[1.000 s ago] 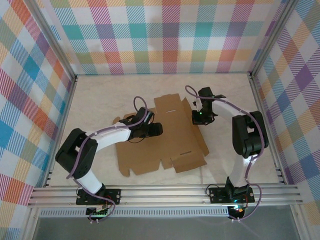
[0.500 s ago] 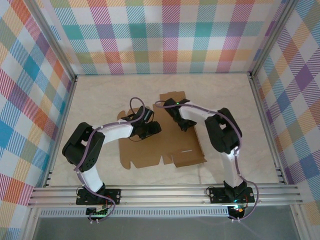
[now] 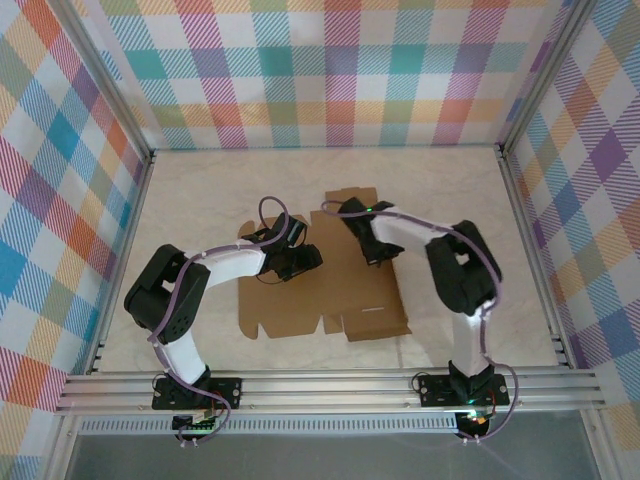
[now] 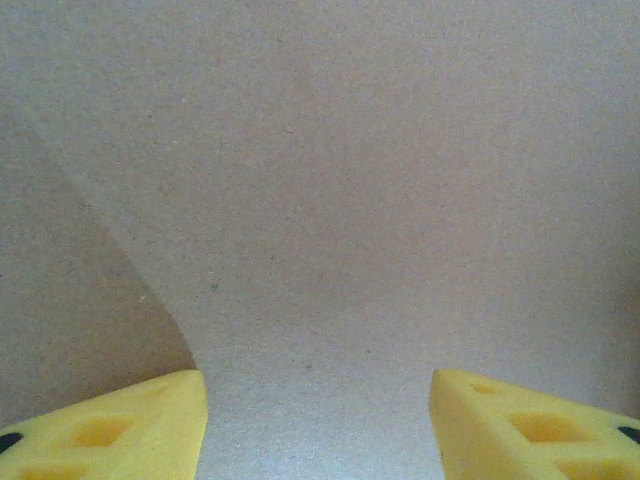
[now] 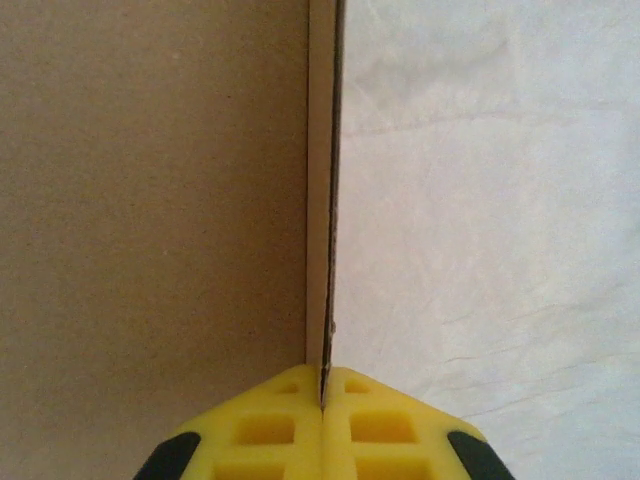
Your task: Fold the paper box
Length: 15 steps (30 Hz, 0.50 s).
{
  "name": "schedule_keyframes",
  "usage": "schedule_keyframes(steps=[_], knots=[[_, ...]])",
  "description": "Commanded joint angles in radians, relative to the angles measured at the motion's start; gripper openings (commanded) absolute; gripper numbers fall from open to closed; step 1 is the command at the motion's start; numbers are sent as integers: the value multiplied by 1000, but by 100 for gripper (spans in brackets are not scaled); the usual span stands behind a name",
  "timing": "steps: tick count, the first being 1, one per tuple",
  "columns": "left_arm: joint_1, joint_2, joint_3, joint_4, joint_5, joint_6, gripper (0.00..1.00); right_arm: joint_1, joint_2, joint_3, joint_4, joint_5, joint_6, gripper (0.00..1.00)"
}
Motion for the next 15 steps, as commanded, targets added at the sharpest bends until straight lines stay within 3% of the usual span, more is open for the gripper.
schedule_keyframes(steps=[1, 4, 10, 15], knots=[[7, 22, 15, -40, 15, 21, 60, -97, -54, -83, 122, -412, -52, 0], [9, 50, 20, -52, 26, 14, 60, -142, -63, -99, 128, -439, -73, 0], [10, 114, 1, 9, 84, -59, 58, -76, 43, 6, -25, -6, 7, 0], [10, 119, -1, 8, 77, -67, 59, 21, 202, 157, -192, 207, 93, 0]])
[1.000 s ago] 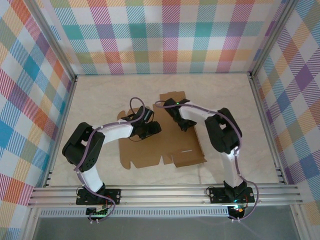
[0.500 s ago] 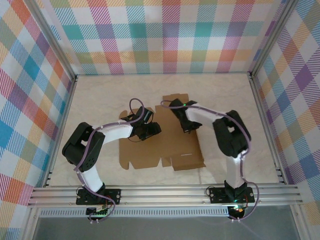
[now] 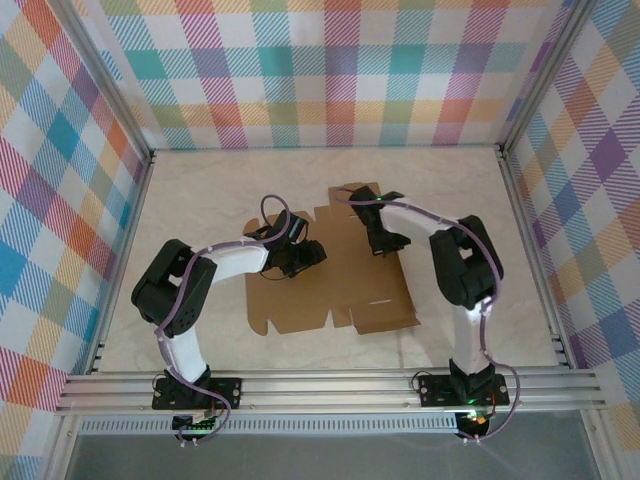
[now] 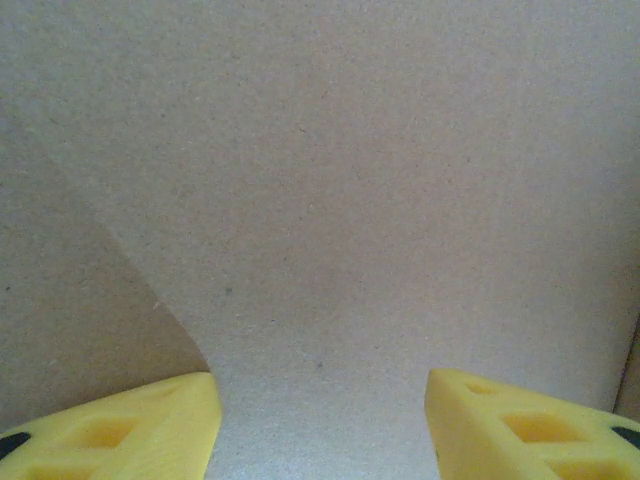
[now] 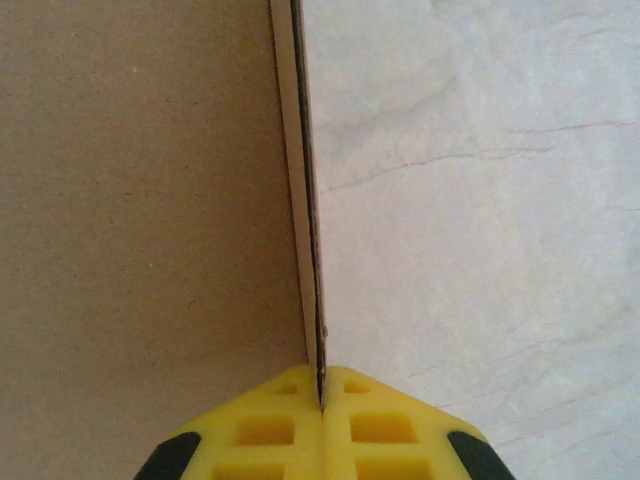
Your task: Fold the paper box
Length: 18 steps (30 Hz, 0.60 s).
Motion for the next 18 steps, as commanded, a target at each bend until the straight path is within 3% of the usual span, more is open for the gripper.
schedule_keyframes(steps=[1, 11, 16, 18], knots=[[4, 58, -26, -69, 16, -21, 59, 64, 143, 74, -167, 164, 97, 0], [4, 50, -31, -76, 10, -21, 58, 145, 363, 264, -327, 208, 190, 0], [3, 37, -31, -84, 1, -14, 59, 134, 237, 194, -253, 203, 147, 0], [4, 33, -31, -87, 1, -10, 59, 114, 154, 137, -159, 148, 77, 0]])
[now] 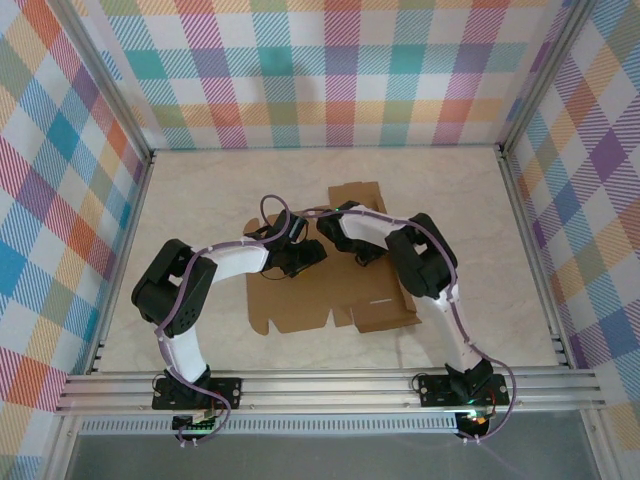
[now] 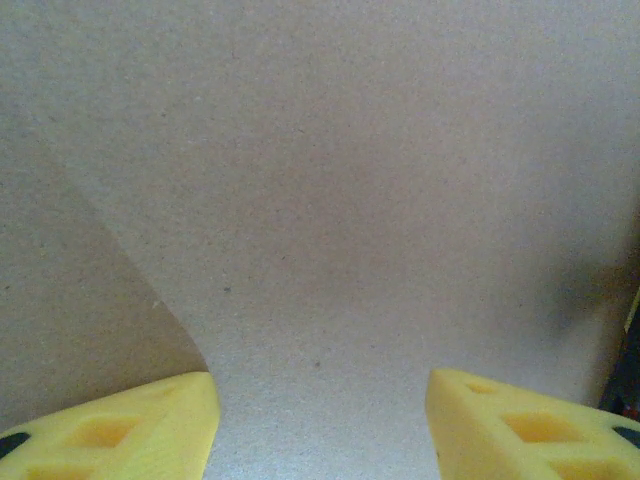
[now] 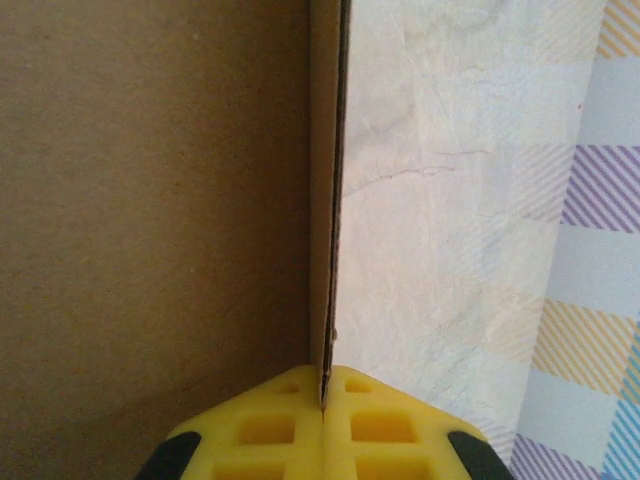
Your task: Fold the paper box
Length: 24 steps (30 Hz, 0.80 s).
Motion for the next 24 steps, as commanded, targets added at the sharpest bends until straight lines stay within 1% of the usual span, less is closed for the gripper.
schedule_keyframes(steps=[1, 2, 6, 8, 13, 18, 21, 24], knots=[[4, 32, -30, -96, 3, 1, 59, -28, -125, -97, 156, -191, -102, 0], [4, 31, -30, -98, 4, 4, 59, -46, -162, -128, 193, -258, -142, 0], [4, 24, -28, -105, 3, 12, 59, -122, -237, -193, 272, -411, -234, 0], [4, 22, -28, -109, 3, 18, 59, -145, -250, -210, 288, -425, -250, 0], [4, 18, -22, -128, -17, 26, 60, -121, -196, -167, 218, -278, -195, 0], [4, 18, -14, -141, -23, 28, 60, -44, -64, -64, 97, -128, -99, 0], [4, 13, -10, -160, -39, 37, 62, -7, 7, 6, 23, -106, -65, 0], [4, 7, -10, -162, -42, 41, 62, -2, 8, 17, 23, -113, -72, 0]])
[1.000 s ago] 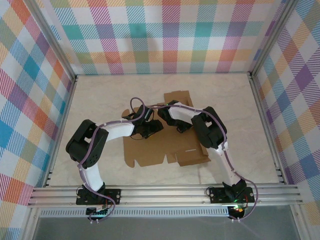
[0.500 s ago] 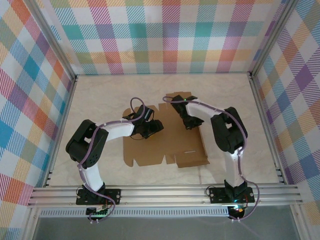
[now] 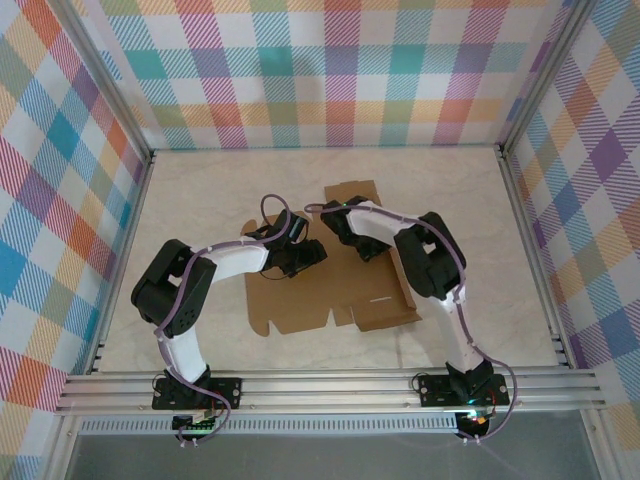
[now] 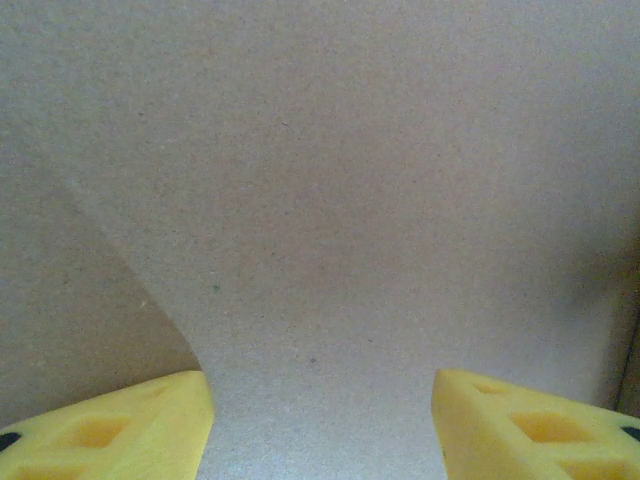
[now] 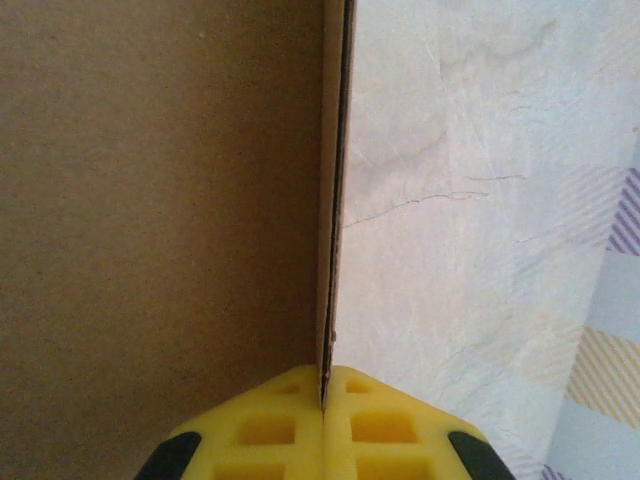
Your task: Fold the paper box
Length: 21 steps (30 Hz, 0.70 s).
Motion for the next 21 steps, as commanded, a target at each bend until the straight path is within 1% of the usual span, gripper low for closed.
schedule_keyframes(steps=[1, 3, 6, 9, 11, 14, 16, 17, 18, 21], knots=[[4, 10, -14, -134, -24, 24, 63, 10, 13, -5, -5, -64, 11, 0], [2, -9, -18, -124, -30, 33, 65, -1, -72, -83, 121, -131, -63, 0], [2, -68, -24, -102, -52, 69, 70, -41, -206, -203, 299, -295, -144, 0], [2, -142, -15, -102, -92, 120, 78, -100, -316, -278, 410, -391, -197, 0], [2, -183, 12, -132, -126, 149, 82, -135, -371, -312, 468, -439, -238, 0], [6, -221, 87, -218, -161, 186, 88, -183, -460, -370, 571, -562, -302, 0], [7, -232, 149, -266, -176, 206, 91, -215, -507, -398, 617, -649, -311, 0], [8, -234, 191, -287, -178, 215, 96, -231, -526, -405, 634, -678, -307, 0], [11, -231, 232, -309, -177, 225, 100, -244, -540, -410, 649, -697, -298, 0], [14, -170, 404, -379, -170, 249, 100, -254, -563, -423, 684, -692, -301, 0]])
